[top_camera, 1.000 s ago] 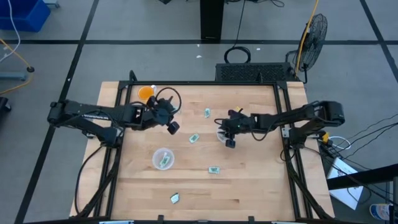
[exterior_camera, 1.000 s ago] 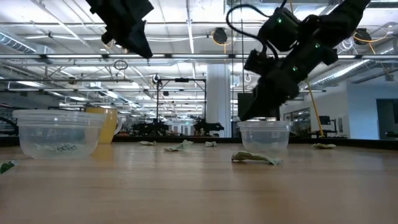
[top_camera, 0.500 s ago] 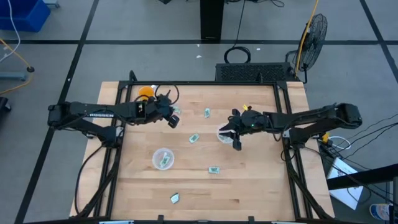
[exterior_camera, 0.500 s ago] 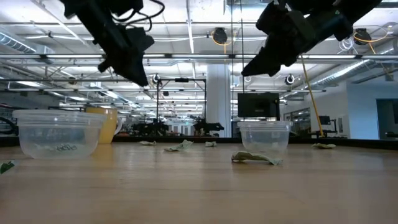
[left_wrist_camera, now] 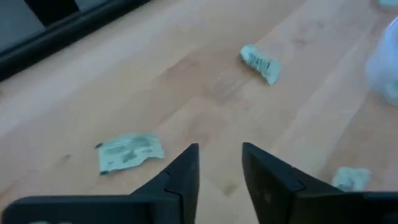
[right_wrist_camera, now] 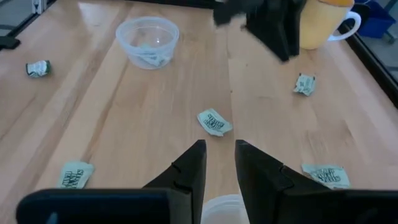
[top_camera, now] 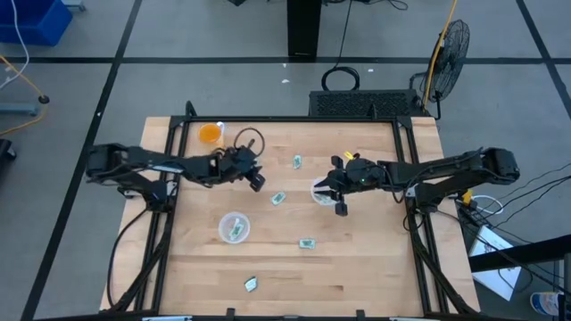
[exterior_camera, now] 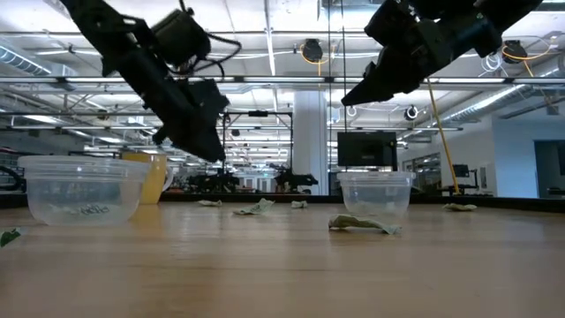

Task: Pick and place Stevia / Truvia into bins
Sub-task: Put the white stevia packet into the bottom transparent container

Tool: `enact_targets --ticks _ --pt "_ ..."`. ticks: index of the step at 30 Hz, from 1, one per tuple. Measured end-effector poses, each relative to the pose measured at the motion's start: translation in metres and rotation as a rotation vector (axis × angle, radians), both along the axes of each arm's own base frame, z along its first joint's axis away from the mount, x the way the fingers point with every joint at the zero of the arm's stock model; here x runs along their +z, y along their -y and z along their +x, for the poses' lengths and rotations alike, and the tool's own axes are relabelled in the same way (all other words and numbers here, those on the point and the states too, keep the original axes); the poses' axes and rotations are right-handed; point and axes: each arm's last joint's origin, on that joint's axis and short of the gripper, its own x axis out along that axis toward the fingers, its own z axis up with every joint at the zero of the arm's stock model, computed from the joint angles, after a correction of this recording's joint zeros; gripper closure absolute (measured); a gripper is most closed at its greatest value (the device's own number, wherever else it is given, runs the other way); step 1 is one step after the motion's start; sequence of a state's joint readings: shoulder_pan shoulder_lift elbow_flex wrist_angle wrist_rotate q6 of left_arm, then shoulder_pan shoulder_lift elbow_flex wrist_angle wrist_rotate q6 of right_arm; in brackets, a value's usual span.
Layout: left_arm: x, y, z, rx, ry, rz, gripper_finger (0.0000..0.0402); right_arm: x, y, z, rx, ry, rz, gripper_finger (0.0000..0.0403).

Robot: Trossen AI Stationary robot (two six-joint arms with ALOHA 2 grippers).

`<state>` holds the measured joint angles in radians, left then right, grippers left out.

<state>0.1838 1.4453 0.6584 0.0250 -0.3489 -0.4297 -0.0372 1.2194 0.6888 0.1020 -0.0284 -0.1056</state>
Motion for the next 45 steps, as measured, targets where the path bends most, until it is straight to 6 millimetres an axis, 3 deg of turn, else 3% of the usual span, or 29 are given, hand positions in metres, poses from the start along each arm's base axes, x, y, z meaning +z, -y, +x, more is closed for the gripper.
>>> enact_targets --ticks 7,13,22,26,31,33,38,45 --pt "-0.033 -0.016 0.021 0.039 -0.175 0.115 0.0242 0.009 0.0 0.005 0.064 0.108 -0.137 0.0326" --pt "-0.05 -0.029 0.03 0.112 -0.26 0.166 0.026 0.011 0.001 0.005 0.085 0.132 -0.189 0.0326" --pt "-0.063 -0.037 0.026 0.154 -0.3 0.113 0.0293 0.011 0.001 0.005 0.092 0.129 -0.213 0.0326" --pt "-0.063 -0.042 0.024 0.169 -0.3 0.107 0.0321 0.011 0.001 0.005 0.092 0.128 -0.213 0.0326" --pt "-0.063 -0.043 0.024 0.169 -0.301 0.11 0.039 0.011 0.001 0.005 0.088 0.129 -0.206 0.0326" --pt "-0.063 -0.043 0.024 0.162 -0.302 0.112 0.0394 0.011 0.001 0.005 0.088 0.129 -0.207 0.0326" --pt "-0.044 -0.037 0.024 0.12 -0.245 0.102 0.0398 0.011 0.001 0.005 0.088 0.129 -0.206 0.0326" --pt "0.028 -0.004 0.006 0.037 -0.066 0.128 0.0399 0.011 0.001 0.005 0.077 0.124 -0.181 0.0326"
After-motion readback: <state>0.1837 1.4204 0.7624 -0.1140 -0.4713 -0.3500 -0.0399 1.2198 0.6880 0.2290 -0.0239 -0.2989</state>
